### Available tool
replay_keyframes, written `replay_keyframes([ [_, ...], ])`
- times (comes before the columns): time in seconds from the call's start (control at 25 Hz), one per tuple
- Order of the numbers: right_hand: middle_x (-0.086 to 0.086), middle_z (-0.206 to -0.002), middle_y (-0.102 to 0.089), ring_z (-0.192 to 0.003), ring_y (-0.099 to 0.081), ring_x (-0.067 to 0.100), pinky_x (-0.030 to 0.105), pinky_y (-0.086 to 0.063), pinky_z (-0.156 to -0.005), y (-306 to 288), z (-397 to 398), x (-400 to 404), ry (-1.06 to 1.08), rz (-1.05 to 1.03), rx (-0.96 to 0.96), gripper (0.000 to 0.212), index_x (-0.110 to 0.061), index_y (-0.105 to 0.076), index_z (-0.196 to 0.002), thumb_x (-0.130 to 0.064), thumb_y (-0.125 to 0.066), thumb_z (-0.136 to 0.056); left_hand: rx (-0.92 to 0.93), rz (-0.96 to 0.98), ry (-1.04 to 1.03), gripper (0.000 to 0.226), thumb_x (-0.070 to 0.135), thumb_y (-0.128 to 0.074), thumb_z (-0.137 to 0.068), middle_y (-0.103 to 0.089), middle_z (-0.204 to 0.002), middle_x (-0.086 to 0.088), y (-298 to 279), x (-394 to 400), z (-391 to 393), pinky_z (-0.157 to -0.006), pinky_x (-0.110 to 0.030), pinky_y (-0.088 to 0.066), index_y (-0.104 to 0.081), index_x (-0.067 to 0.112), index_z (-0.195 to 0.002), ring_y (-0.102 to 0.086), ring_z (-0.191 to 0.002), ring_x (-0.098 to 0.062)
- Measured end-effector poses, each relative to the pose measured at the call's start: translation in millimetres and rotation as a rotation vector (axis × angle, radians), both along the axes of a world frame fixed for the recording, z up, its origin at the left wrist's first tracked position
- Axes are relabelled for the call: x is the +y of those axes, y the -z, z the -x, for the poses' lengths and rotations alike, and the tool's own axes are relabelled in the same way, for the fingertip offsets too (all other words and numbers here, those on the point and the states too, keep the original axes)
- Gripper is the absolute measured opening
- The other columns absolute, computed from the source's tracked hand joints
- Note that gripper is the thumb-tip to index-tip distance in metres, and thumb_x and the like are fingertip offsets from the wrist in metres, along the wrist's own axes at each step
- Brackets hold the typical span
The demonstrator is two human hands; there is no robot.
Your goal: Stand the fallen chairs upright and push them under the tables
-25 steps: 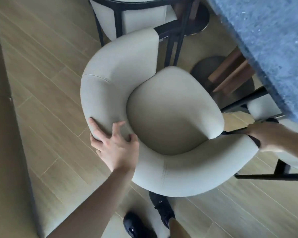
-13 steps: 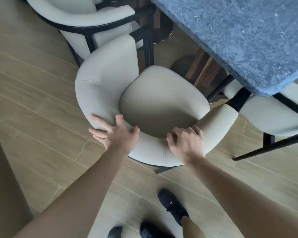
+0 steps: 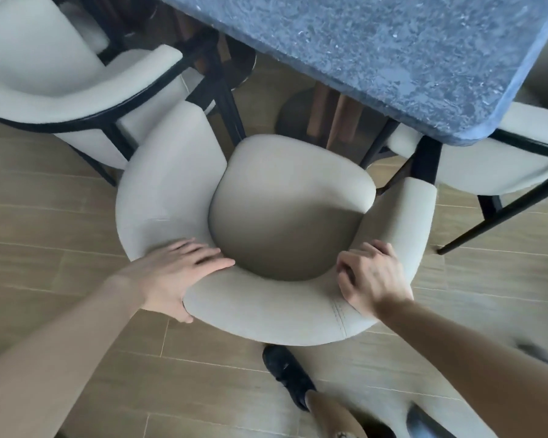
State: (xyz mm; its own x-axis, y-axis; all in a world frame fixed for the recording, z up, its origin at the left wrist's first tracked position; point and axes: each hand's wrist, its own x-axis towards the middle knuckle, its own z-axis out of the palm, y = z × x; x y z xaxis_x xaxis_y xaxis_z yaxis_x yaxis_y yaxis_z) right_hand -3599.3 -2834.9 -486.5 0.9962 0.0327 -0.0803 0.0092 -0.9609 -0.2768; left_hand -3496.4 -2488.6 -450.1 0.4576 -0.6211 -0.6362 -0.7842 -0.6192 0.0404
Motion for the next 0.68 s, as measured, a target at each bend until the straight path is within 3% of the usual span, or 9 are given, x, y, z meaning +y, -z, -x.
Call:
replay_keyframes([
  [0.08,-0.007,-0.063,-0.065,-0.070,-0.059,0.021,0.031,-0.037,-0.088,-1,2,2,-0.020,-0.002,0.020,0.022,-0.021,-0.057,-0.064,-0.028,-0.039,-0.074,-0.009,0.095,0.078,0.110,0.071,-0.067,-0.055,-0.043,-0.157,0.005,-3,4,-7,-0.122,-0.033,-0.024,-0.030,0.037,-0.154,-0.043,-0.142,-0.018],
  [0.2,-0.008,-0.062,-0.062,-0.067,-0.057,0.023,0.031,-0.036,-0.084,-4,0,1,-0.024,0.011,0.052,0.019,-0.021,-0.057,-0.064,-0.027,-0.041,-0.072,-0.025,0.238,0.159,0.103,0.074,-0.068,-0.040,-0.069,-0.130,0.000,0,9,-2,-0.102,-0.036,-0.053,-0.063,0.026,-0.131,-0.068,-0.112,-0.020],
  [0.32,-0.009,-0.062,-0.062,-0.065,-0.057,0.023,0.030,-0.035,-0.083,-7,-2,5,-0.015,0.041,0.079,0.018,-0.021,-0.058,-0.065,-0.028,-0.043,-0.071,0.006,0.288,0.191,0.101,0.077,-0.062,-0.041,-0.072,-0.123,-0.002,9,13,-11,-0.097,-0.030,-0.052,-0.067,0.021,-0.125,-0.072,-0.104,-0.021],
  [0.4,-0.008,-0.062,-0.062,-0.066,-0.056,0.024,0.030,-0.036,-0.084,-8,-3,7,-0.005,0.059,0.104,0.019,-0.020,-0.057,-0.066,-0.030,-0.041,-0.070,-0.012,0.314,0.210,0.099,0.076,-0.060,-0.044,-0.073,-0.120,-0.003,15,16,-14,-0.098,-0.034,-0.044,-0.068,0.018,-0.124,-0.072,-0.102,-0.023],
  [0.48,-0.007,-0.063,-0.062,-0.069,-0.057,0.024,0.031,-0.039,-0.087,-9,-7,9,0.020,0.095,0.142,0.021,-0.020,-0.054,-0.065,-0.031,-0.037,-0.072,-0.049,0.333,0.221,0.099,0.075,-0.063,-0.045,-0.073,-0.118,-0.003,18,16,-14,-0.094,-0.033,-0.052,-0.069,0.016,-0.124,-0.073,-0.101,-0.024],
  [0.56,-0.004,-0.068,-0.066,-0.077,-0.059,0.025,0.034,-0.039,-0.095,-8,-11,22,0.162,0.136,0.193,0.022,-0.022,-0.050,-0.065,-0.032,-0.033,-0.075,-0.064,0.338,0.243,0.099,0.073,-0.067,-0.045,-0.073,-0.118,-0.002,18,16,-13,-0.090,-0.036,-0.058,-0.069,0.015,-0.124,-0.073,-0.101,-0.024],
  [0.68,0.001,-0.085,-0.072,-0.097,-0.060,0.023,0.031,-0.027,-0.107,-3,-22,63,0.449,0.214,0.316,0.013,-0.026,-0.053,-0.073,-0.032,-0.047,-0.083,-0.096,0.346,0.254,0.099,0.074,-0.068,-0.048,-0.072,-0.121,0.001,14,17,-12,-0.093,-0.037,-0.056,-0.066,0.017,-0.129,-0.072,-0.105,-0.022],
])
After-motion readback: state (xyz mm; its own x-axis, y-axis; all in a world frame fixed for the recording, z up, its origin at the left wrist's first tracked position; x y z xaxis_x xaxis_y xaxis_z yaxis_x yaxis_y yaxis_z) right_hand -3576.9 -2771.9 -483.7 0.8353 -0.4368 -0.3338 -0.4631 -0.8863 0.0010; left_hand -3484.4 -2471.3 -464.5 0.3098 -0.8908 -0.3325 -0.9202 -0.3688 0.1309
